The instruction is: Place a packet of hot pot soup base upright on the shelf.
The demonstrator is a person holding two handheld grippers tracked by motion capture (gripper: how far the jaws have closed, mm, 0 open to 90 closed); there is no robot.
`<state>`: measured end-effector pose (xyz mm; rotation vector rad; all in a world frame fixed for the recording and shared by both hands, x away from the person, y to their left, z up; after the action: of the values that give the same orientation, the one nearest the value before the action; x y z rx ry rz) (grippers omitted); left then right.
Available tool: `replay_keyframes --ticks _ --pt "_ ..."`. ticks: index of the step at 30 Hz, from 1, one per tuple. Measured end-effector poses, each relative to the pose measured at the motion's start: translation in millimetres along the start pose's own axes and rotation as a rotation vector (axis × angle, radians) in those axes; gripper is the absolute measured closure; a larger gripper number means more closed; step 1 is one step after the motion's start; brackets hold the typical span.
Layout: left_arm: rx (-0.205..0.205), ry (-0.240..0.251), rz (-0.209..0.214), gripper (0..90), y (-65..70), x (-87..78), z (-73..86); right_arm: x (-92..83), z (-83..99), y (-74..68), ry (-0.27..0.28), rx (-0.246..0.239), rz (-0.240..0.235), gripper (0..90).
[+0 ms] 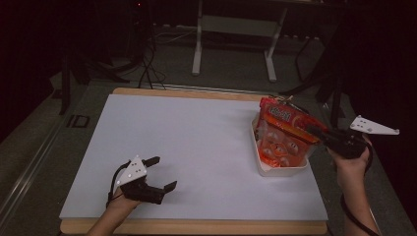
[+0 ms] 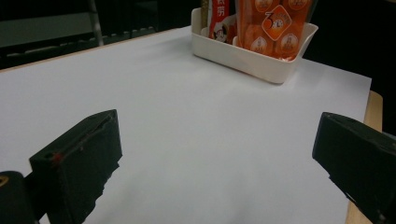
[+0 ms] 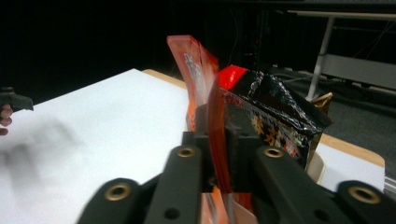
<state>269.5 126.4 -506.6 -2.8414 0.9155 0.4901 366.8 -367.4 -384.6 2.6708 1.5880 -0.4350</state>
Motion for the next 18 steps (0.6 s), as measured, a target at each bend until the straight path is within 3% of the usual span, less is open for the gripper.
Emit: replay_keyframes --ticks 5,10,18 --pt "0.003 0.000 0.003 2.0 0.9 0.1 0.3 -0.9 -11.1 -5.4 0.036 -0.014 0.003 62.0" --pt "0.000 0.001 0.004 2.1 1.2 -0.7 0.8 1.1 -23.5 -10.7 0.041 -0.033 0.030 53.9" --pt "0.000 0.001 0.006 2.0 1.6 -1.1 0.6 7.2 -42.5 -30.6 0.087 -0.038 0.014 33.2"
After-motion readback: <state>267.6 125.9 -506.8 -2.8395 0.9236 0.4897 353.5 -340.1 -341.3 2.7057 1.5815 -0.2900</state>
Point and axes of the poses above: each handheld gripper's, and its own axes: x roughly forward along the jaws, z roughly out of its underside, y roughly to its right, the point moved 5 cm from there along x, roughly forward along the jaws, and after that the axes turned 15 degrees about -z, right-handed, at the moved point
